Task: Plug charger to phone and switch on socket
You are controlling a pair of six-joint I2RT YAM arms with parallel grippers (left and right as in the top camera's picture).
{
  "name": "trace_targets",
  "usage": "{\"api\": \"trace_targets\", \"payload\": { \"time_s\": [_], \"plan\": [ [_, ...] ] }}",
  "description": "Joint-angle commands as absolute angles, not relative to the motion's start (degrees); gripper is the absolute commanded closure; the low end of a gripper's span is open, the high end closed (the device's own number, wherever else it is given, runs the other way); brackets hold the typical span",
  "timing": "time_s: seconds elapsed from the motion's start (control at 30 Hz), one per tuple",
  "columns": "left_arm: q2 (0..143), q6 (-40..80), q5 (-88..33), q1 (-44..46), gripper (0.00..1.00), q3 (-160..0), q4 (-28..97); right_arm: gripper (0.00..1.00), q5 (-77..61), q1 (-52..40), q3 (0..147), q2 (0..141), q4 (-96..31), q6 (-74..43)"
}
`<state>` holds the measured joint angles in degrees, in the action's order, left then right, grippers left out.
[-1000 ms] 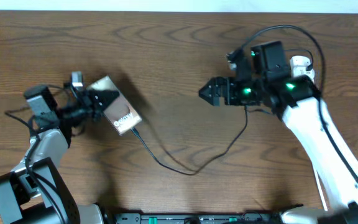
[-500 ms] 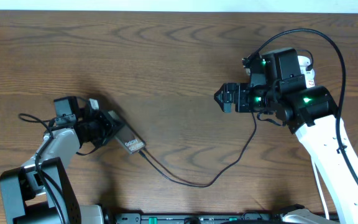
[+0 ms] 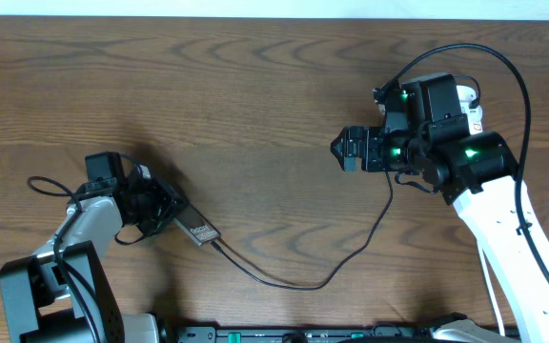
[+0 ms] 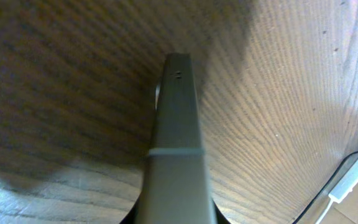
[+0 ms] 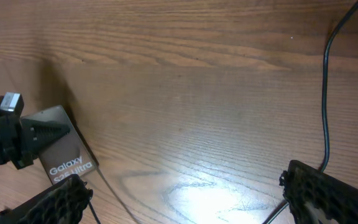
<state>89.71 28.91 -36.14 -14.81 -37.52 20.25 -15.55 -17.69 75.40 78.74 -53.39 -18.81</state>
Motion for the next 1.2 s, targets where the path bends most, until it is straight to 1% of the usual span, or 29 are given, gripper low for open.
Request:
{"api": "trace_targets", "payload": {
  "time_s": [0.0,0.23,0.37,0.43,0.6,0.8,0.87,0.93,0.97,1.17],
  "plan": [
    [89.65,30.55,-36.99,-14.63,0.93,-38.3,20.97,0.01,-14.85,-17.34,76.01,78.87,-53.6,-18.13],
    [89.65,32.03,-41.67,-14.66,0.93,-38.3,21.02,0.01,-14.0,-17.34,76.01,78.87,-53.87,-18.15],
    [89.69,32.01,-41.78,-14.63,0.93,-38.3,20.97,0.01,-14.0,-17.34,76.01,78.87,-53.87,-18.15],
    [89.69,31.99,-41.21,-14.66,0.92,-38.3,20.99,0.01,-14.0,-17.34,76.01,78.87,-53.95,-18.13],
    [89.71,31.97,-35.24,-14.66,0.92,-38.3,22.24,0.01,-14.0,-17.34,76.01,78.87,-54.46,-18.13],
    [89.71,31.57,-35.29,-14.63,0.91,-38.09,22.28,0.01,-14.0,-17.34,76.01,78.87,-54.5,-18.15],
    [89.71,31.57,-35.27,-14.66,0.85,-38.04,22.31,0.01,-13.98,-17.34,76.01,78.87,-54.54,-18.13],
    [89.71,31.57,-35.29,-14.63,0.83,-38.04,22.35,0.01,-13.82,-17.34,76.01,78.87,-54.63,-18.13],
    [89.71,31.57,-35.29,-14.63,0.78,-38.04,22.46,0.01,-13.82,-17.34,76.01,78.87,-54.68,-18.13],
    [89.71,31.57,-35.29,-14.66,0.77,-38.04,22.7,0.01,-13.82,-17.34,76.01,78.87,-54.7,-18.13]
  ]
}}
